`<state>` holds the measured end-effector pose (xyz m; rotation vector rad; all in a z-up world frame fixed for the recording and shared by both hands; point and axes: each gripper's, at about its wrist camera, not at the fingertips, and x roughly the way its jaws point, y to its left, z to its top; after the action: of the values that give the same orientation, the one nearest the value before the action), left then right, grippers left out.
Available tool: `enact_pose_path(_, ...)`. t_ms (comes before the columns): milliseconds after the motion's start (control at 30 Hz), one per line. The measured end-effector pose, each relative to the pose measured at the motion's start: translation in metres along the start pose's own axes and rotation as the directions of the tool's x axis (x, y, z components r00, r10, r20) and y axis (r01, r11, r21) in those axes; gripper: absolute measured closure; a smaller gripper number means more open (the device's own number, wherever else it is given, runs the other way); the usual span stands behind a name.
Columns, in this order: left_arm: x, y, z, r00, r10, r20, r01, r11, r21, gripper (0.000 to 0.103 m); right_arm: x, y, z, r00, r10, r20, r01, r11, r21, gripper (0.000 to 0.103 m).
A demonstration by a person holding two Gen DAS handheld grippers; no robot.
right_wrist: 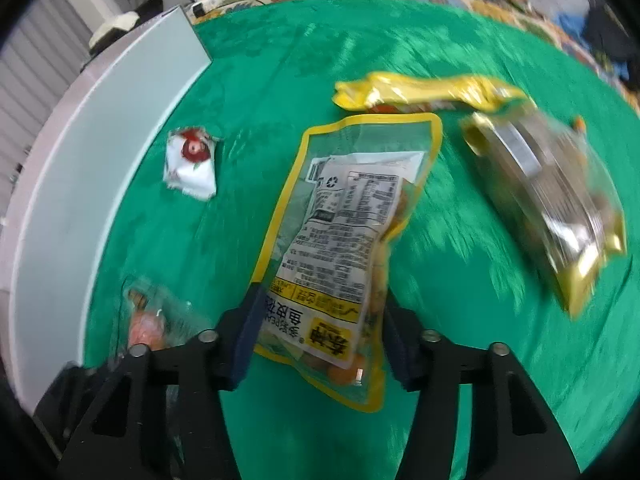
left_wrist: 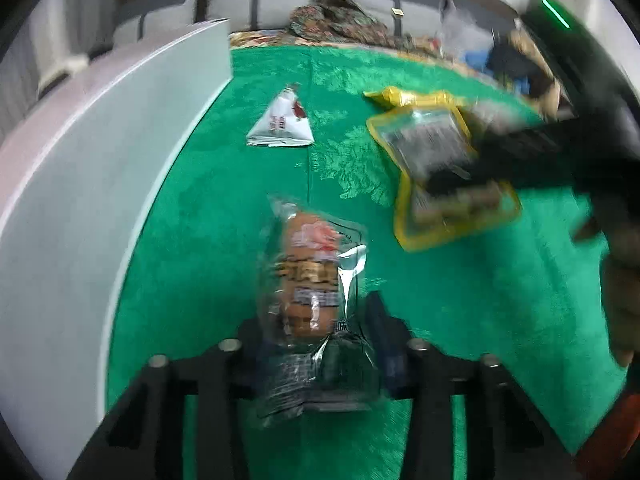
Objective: Organize snacks
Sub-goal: 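Grasp the pig-printed sausage pack with the left tool while the right tool grasps the yellow peanut pack, then carry both packs into the white box and open both tools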
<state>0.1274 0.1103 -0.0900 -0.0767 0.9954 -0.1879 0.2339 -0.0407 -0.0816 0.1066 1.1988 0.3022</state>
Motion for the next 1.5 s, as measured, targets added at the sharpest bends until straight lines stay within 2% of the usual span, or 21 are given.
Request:
enact_pose_path(33, -0.005, 0.007, -0.004, 1.000, -0.030, 0.001, 0.030, 0.998, -0.048, 0.078, -0.007, -0.009, -0.008, 0.999, 0.038, -0.004, -0.038, 0.999, 0.030, 0.063)
enact_pose_path(67, -0.008, 0.011, -0.007, 0.999, -0.054, 0.002, 0.054, 0.995, -0.080, 0.077, -0.019, -0.022, -0.020, 0.996, 0.095, 0.005, -0.095, 0.993, 0.074, 0.073)
enact_pose_path(100, -0.011, 0.018, -0.011, 0.997, -0.082, 0.007, 0.082, 0.989, -0.123, 0.077, -0.030, -0.033, -0.032, 0.992, 0.128, 0.021, -0.129, 0.986, 0.103, 0.077)
enact_pose_path(167, -0.016, 0.025, -0.020, 0.994, -0.111, 0.013, 0.112, 0.978, -0.177, 0.077, -0.043, -0.050, -0.053, 0.989, 0.147, 0.025, -0.149, 0.979, 0.139, 0.077)
enact_pose_path(367, -0.030, 0.025, -0.033, 0.989, -0.141, 0.035, 0.145, 0.973, -0.180, 0.077, -0.062, -0.081, -0.092, 0.967, 0.246, 0.068, -0.255, 0.934, 0.249, 0.077)
enact_pose_path(600, -0.061, 0.020, -0.026, 0.977, -0.188, 0.095, 0.203, 0.963, -0.176, 0.077, -0.073, -0.092, -0.098, 0.897, 0.405, 0.177, -0.442, 0.820, 0.363, 0.078)
enact_pose_path(633, -0.062, 0.019, -0.027, 0.979, -0.183, 0.095, 0.197, 0.965, -0.171, 0.077, -0.074, -0.090, -0.097, 0.897, 0.406, 0.174, -0.442, 0.819, 0.367, 0.078)
enact_pose_path(733, -0.056, 0.022, -0.033, 0.984, -0.162, 0.072, 0.173, 0.968, -0.182, 0.077, -0.065, -0.072, -0.091, 0.957, 0.272, 0.105, -0.290, 0.922, 0.257, 0.075)
enact_pose_path(767, -0.055, 0.024, -0.036, 0.984, -0.163, 0.067, 0.173, 0.966, -0.191, 0.077, -0.058, -0.065, -0.089, 0.979, 0.197, 0.055, -0.204, 0.959, 0.198, 0.067)
enact_pose_path(800, -0.055, 0.026, -0.040, 0.985, -0.162, 0.066, 0.172, 0.965, -0.196, 0.077, -0.054, -0.061, -0.092, 0.992, 0.125, 0.021, -0.127, 0.982, 0.141, 0.046)
enact_pose_path(867, -0.054, 0.026, -0.045, 0.986, -0.156, 0.064, 0.165, 0.967, -0.193, 0.077, -0.050, -0.052, -0.092, 0.998, 0.061, 0.007, -0.061, 0.996, 0.061, 0.032)
enact_pose_path(967, -0.051, 0.025, -0.048, 0.985, -0.159, 0.066, 0.168, 0.968, -0.187, 0.077, -0.038, -0.028, -0.081, 0.999, -0.042, 0.011, 0.043, 0.998, -0.036, 0.030)
enact_pose_path(1067, -0.049, 0.021, -0.049, 0.985, -0.158, 0.066, 0.168, 0.969, -0.179, 0.077, -0.014, -0.013, -0.069, 0.998, -0.048, -0.034, 0.047, 0.998, -0.036, 0.010)
enact_pose_path(1100, -0.050, 0.021, -0.050, 0.985, -0.157, 0.065, 0.166, 0.970, -0.175, 0.077, 0.000, -0.002, -0.066, 0.994, -0.098, -0.053, 0.093, 0.992, -0.082, 0.007)
enact_pose_path(1167, -0.052, 0.020, -0.052, 0.986, -0.151, 0.067, 0.161, 0.973, -0.163, 0.077, 0.009, 0.010, -0.059, 0.983, -0.178, -0.040, 0.170, 0.975, -0.145, 0.011)
enact_pose_path(1200, -0.055, 0.020, -0.053, 0.986, -0.149, 0.072, 0.159, 0.974, -0.159, 0.077, 0.010, 0.008, -0.057, 0.985, -0.170, -0.040, 0.165, 0.980, -0.109, 0.020)
enact_pose_path(1233, -0.058, 0.021, -0.054, 0.986, -0.150, 0.076, 0.161, 0.974, -0.159, 0.077, 0.006, 0.006, -0.056, 0.984, -0.179, -0.022, 0.176, 0.980, -0.094, 0.040)
enact_pose_path(1267, -0.061, 0.021, -0.055, 0.984, -0.156, 0.081, 0.168, 0.972, -0.163, 0.077, 0.001, 0.002, -0.056, 0.986, -0.166, -0.004, 0.165, 0.983, -0.076, 0.043)
enact_pose_path(1300, -0.064, 0.022, -0.054, 0.983, -0.163, 0.087, 0.176, 0.970, -0.168, 0.077, -0.001, -0.009, -0.056, 0.997, -0.078, -0.028, 0.078, 0.997, -0.015, 0.044)
enact_pose_path(1400, -0.073, 0.020, -0.048, 0.978, -0.177, 0.106, 0.194, 0.965, -0.175, 0.077, -0.011, -0.033, -0.065, 1.000, 0.015, -0.006, -0.014, 0.996, 0.087, 0.044)
enact_pose_path(1500, -0.091, 0.022, -0.039, 0.969, -0.211, 0.128, 0.233, 0.951, -0.201, 0.077, -0.031, -0.055, -0.069, 0.970, 0.232, 0.077, -0.244, 0.942, 0.230, 0.044)
